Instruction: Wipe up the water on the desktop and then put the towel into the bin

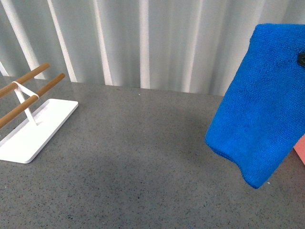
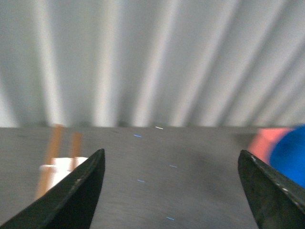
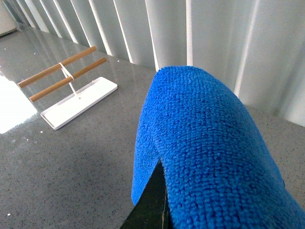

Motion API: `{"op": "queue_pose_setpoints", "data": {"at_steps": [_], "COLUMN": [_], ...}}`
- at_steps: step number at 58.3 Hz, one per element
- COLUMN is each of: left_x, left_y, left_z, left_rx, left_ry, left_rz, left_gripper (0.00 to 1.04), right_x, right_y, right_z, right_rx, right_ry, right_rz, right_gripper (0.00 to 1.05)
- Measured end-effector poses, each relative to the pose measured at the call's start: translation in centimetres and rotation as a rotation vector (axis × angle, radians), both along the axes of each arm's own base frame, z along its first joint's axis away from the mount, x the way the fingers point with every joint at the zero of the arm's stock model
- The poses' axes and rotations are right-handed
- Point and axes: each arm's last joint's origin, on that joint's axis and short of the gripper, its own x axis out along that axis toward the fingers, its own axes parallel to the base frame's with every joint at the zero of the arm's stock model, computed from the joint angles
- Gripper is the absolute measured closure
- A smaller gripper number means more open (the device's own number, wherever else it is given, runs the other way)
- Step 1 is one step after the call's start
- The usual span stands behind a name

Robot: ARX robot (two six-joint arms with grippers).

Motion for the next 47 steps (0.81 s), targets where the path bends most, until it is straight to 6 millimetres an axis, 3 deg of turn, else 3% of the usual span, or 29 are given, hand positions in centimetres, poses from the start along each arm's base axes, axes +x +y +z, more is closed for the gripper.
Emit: {"op": "queue_pose_setpoints", "data": {"at_steps": [3,8,26,47], "left_x": [-0.9,-2.0,-4.8,-7.1], "left_y": [-0.8,-1.7,-4.2,-6.1], "left_z": [-1.0,-2.7,-7.5,-10.3], "left_rx": [0.058,0.086,0.102,0.106], "left_ry": [-0.069,-0.085,-0.064,-0.070], "left_rz": [0.204,0.368,0.425,0.442], "left_gripper": [0.30,0.45,1.00,1.01], "right_x": [0.0,0.0,0.0,-0.1], "right_y": [0.1,0.1,-0.2,-0.1], "right_z": [0.0,0.0,-0.1,0.0], "right_rx": [-0.002,-0.005,-0.010,-0.017], "right_ry": [0.002,0.002,0.005,0.004], "right_rz": [0.001,0.008,-0.008,-0.018], "right_gripper": [1.01,1.01,1.01,1.01]}}
